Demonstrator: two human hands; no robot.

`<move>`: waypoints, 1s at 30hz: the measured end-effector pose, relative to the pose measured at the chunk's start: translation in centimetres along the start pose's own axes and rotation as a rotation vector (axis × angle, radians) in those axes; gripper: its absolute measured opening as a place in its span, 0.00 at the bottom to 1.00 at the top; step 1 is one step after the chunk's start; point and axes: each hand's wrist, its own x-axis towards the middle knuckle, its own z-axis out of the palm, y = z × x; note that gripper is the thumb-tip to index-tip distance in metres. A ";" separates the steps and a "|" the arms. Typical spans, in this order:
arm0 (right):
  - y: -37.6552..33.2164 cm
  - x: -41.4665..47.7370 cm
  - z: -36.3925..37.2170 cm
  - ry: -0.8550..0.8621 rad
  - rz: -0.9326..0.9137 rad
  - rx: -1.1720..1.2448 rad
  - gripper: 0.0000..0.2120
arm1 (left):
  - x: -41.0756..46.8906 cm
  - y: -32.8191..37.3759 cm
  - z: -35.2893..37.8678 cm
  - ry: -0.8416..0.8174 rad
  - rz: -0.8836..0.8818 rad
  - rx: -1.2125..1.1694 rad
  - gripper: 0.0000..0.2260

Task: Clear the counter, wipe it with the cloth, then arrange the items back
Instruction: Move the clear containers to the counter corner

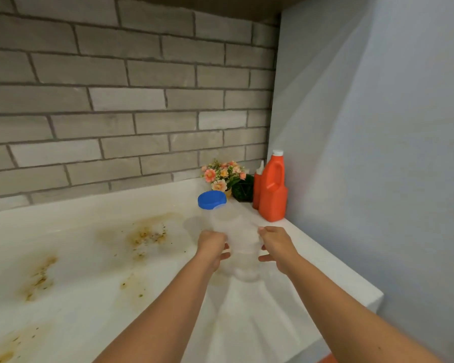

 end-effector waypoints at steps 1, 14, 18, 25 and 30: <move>0.4 0.5 -0.8 0.017 0.007 0.004 0.15 | 0.2 -0.1 1.0 -0.012 -0.010 0.002 0.12; 2.4 7.7 -4.1 0.093 0.114 0.041 0.14 | 5.6 -0.1 7.1 -0.157 -0.035 0.072 0.11; 2.2 9.1 -3.8 0.092 0.125 0.056 0.13 | 7.2 0.1 7.6 -0.142 -0.039 0.077 0.10; 2.4 11.3 -3.0 0.084 0.118 -0.006 0.16 | 9.1 -0.1 7.6 -0.102 -0.043 0.072 0.05; 2.8 12.4 -2.7 0.101 0.134 -0.013 0.17 | 10.4 -0.5 7.7 -0.067 -0.061 0.087 0.09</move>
